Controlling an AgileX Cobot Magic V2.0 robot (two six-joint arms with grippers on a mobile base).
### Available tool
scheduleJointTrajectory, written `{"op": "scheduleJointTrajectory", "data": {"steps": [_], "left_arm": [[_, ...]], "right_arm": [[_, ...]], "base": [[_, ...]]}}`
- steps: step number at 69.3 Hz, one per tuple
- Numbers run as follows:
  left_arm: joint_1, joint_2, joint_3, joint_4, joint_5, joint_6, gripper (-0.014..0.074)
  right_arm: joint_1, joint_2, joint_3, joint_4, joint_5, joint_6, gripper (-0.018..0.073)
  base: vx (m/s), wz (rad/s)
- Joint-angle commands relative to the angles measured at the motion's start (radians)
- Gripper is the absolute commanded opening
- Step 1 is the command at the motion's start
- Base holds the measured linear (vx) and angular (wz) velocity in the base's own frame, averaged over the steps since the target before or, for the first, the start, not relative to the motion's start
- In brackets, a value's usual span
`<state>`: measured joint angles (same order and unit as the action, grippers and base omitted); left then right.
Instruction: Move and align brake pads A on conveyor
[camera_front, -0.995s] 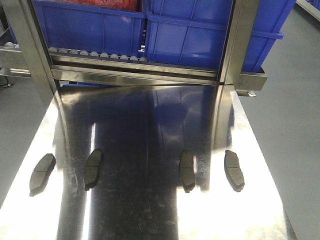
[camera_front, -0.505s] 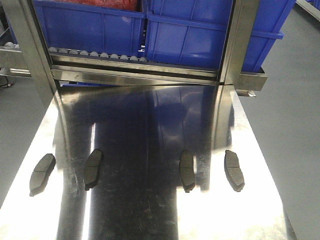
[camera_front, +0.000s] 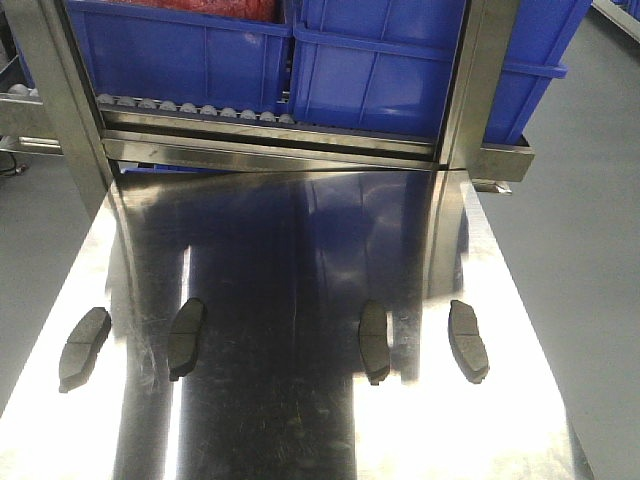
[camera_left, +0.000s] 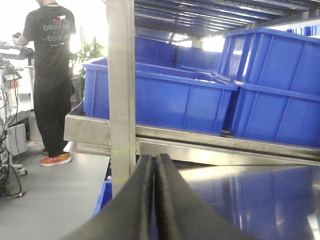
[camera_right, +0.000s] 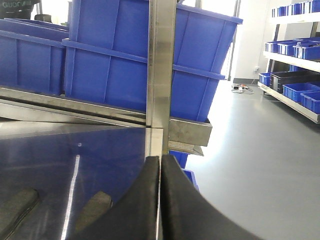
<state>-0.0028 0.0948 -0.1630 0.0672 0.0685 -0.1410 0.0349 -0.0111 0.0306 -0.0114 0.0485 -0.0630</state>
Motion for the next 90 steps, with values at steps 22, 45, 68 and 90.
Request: {"op": "scheduleJointTrajectory", "data": {"steps": [22, 45, 68, 90], "left_arm": [[0.000, 0.443, -0.392, 0.002, 0.457, 0.002, -0.0006], [0.000, 0.507, -0.393, 0.022, 0.481, -0.001, 0.0022], [0.000, 0.562, -0.394, 0.028, 0.482, 0.003, 0.0427], [0.000, 0.832, -0.576, -0.047, 0.599, 0.045, 0.0559]], "right_arm": [[0.003, -0.015, 0.002, 0.000, -0.076, -0.001, -0.0010], [0.003, -0.015, 0.002, 0.000, -0.076, -0.001, -0.0010], [0.003, -0.015, 0.002, 0.000, -0.076, -0.001, -0.0010], [0.003, -0.015, 0.002, 0.000, -0.076, -0.001, -0.0010]], "base": [[0.00, 0.00], [0.00, 0.00], [0.00, 0.00], [0.00, 0.00]]}}
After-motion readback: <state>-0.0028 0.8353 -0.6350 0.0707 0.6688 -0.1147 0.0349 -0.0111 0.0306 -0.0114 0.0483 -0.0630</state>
